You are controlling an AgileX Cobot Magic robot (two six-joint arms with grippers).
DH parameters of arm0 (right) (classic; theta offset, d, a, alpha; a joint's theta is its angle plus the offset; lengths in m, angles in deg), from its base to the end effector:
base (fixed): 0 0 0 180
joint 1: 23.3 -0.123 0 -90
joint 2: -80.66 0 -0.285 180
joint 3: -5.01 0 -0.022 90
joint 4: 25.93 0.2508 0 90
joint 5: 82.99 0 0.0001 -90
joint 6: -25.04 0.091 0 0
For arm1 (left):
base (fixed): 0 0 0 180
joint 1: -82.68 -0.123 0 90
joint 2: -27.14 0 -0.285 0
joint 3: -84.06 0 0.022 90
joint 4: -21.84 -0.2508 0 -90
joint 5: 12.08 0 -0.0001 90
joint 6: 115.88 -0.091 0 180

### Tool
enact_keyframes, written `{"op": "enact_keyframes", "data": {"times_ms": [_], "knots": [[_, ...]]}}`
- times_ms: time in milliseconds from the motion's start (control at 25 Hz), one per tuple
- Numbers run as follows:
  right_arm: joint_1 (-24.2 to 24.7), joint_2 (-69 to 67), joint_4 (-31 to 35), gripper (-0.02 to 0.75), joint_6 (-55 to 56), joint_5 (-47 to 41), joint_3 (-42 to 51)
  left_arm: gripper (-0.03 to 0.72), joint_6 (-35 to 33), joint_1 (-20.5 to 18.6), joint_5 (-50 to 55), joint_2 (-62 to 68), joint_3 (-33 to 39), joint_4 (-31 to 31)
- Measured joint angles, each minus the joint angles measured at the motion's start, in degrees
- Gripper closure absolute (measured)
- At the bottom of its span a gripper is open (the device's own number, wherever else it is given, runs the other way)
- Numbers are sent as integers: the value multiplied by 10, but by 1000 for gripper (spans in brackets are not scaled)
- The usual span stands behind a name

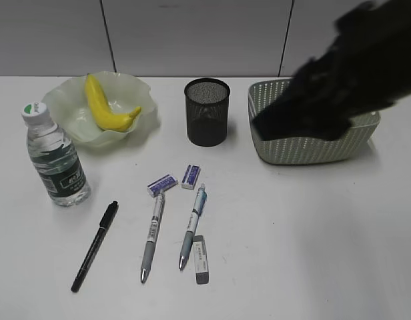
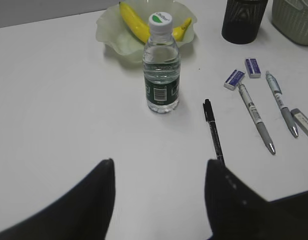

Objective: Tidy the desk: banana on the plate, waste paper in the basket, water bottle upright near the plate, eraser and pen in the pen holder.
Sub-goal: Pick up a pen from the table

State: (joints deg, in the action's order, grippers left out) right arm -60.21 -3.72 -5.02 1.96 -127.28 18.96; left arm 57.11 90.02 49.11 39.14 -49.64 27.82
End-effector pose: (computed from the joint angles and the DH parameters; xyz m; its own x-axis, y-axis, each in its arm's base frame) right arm 0.2096 0.1858 0.3238 -0.5169 -0.5523 -0.6540 -0.7852 0.6103 0.1052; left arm 0.0009 -0.0085 0.2882 -0.4702 0.1327 -0.8725 0.2405 0.9705 0.0180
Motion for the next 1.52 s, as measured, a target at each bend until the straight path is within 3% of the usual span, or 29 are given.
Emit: {"op": "enact_keyframes", "data": {"times_ms": [200,360,600,840,1120,1520], "knots": [[-85,-186,-79,322,223,-52,-138,273,0,0,0,0,0,0],[-95,-323,-86,374,366,-134,-258,274,0,0,0,0,0,0],[-95,-495,-91,391,435,-236,-423,274,0,2,0,0,0,0],[-98,-615,-91,393,475,-247,-549,280,0,4,0,0,0,0],[-98,-672,-91,395,502,-248,-588,285,0,5,0,0,0,0],[-105,-615,-80,395,504,-249,-572,285,0,5,0,0,0,0]]}}
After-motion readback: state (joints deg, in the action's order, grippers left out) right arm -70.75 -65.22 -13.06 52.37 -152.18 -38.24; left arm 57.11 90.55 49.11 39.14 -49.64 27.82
